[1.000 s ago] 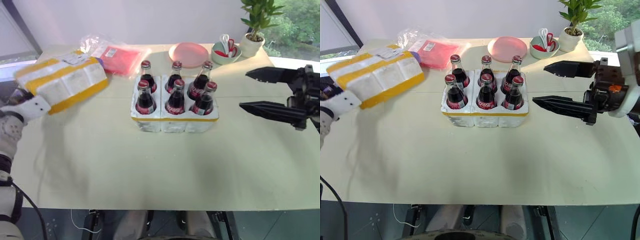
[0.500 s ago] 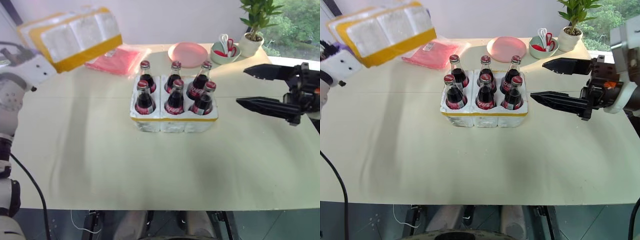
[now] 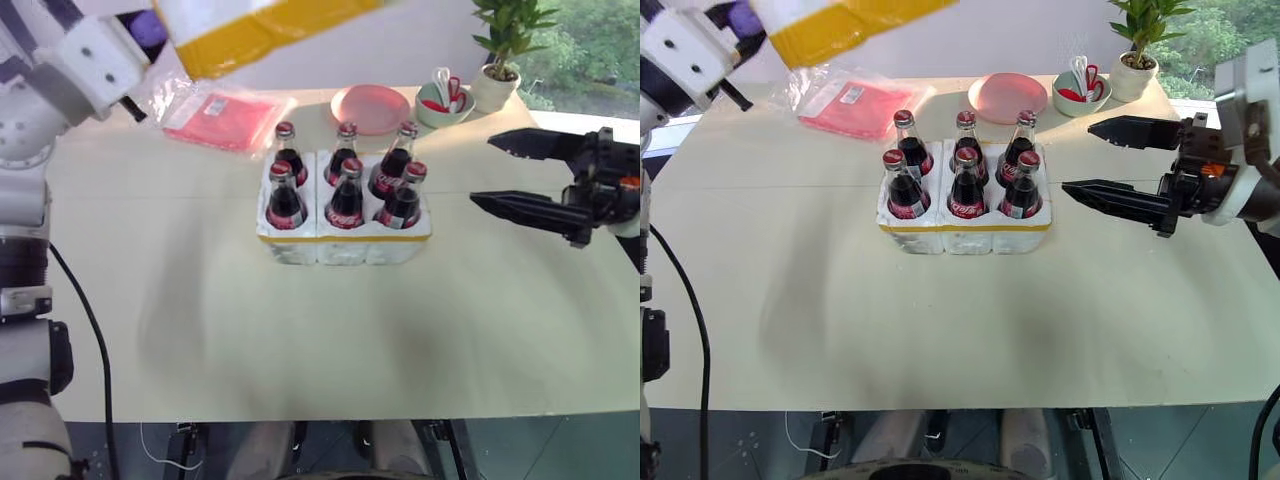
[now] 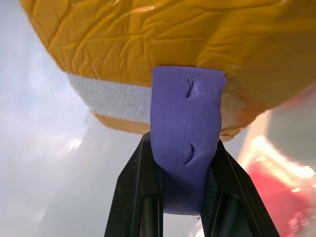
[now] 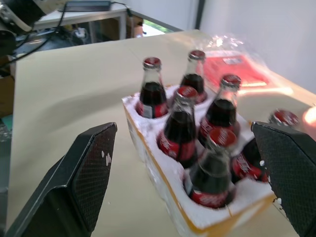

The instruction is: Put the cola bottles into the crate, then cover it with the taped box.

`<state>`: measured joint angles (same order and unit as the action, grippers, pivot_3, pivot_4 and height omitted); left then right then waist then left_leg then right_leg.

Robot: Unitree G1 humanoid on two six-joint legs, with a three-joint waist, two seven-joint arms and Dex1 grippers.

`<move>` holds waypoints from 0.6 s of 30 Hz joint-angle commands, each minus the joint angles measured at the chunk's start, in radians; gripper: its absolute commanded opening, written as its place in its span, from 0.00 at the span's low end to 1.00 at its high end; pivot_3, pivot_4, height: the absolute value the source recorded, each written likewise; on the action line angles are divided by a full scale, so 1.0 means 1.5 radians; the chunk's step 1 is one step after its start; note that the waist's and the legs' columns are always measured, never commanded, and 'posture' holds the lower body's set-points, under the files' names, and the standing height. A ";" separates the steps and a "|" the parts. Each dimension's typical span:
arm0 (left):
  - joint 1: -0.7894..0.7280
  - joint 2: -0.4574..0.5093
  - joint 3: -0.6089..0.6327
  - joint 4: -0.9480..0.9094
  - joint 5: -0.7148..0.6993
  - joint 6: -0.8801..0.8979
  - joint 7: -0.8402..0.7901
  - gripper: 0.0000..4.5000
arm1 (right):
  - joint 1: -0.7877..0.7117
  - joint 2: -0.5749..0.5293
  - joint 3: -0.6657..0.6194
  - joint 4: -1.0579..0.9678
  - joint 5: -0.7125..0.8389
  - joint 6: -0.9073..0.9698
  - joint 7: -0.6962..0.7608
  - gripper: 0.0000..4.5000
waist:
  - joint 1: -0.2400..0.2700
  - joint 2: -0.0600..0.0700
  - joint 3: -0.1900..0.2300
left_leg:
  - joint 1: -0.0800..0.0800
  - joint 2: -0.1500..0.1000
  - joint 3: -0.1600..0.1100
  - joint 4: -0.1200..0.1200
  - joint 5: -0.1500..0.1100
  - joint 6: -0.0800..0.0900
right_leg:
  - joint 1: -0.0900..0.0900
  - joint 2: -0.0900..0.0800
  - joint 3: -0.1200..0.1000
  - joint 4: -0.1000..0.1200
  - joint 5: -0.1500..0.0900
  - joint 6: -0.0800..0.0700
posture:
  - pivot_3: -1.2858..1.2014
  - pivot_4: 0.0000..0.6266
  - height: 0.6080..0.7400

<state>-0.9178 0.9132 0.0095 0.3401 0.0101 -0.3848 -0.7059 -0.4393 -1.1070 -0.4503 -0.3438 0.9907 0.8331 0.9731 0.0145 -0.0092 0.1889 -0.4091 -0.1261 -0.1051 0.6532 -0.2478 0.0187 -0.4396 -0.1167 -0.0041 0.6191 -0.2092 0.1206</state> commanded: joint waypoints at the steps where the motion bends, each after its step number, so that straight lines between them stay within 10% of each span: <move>1: -0.014 0.029 -0.009 0.017 0.002 -0.092 -0.062 0.08 | 0.004 0.002 -0.022 -0.001 -0.006 -0.019 0.005 1.00 | -0.003 0.000 0.000 | 0.000 0.000 0.000 0.000 0.000 0.000 | 0.000 0.000 0.000 0.000 0.000 0.000 | 0.52 0.24 1.00; 18: 0.036 -0.012 -0.078 0.042 0.212 -0.238 0.031 0.08 | 0.044 0.010 -0.052 -0.024 -0.006 -0.028 -0.001 1.00 | 0.000 0.000 0.000 | 0.001 0.000 0.000 0.001 0.000 0.000 | 0.002 0.000 0.000 0.000 0.000 0.000 | 0.52 0.24 1.00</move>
<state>-0.8707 0.8953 -0.0915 0.4233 0.2800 -0.7490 -0.6778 -0.3664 -1.0911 -0.4888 -0.3610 0.9669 0.8071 0.9733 0.0146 -0.0092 0.1885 -0.4075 -0.1265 -0.1050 0.6545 -0.2479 0.0192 -0.4369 -0.1165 -0.0041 0.6192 -0.2089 0.1209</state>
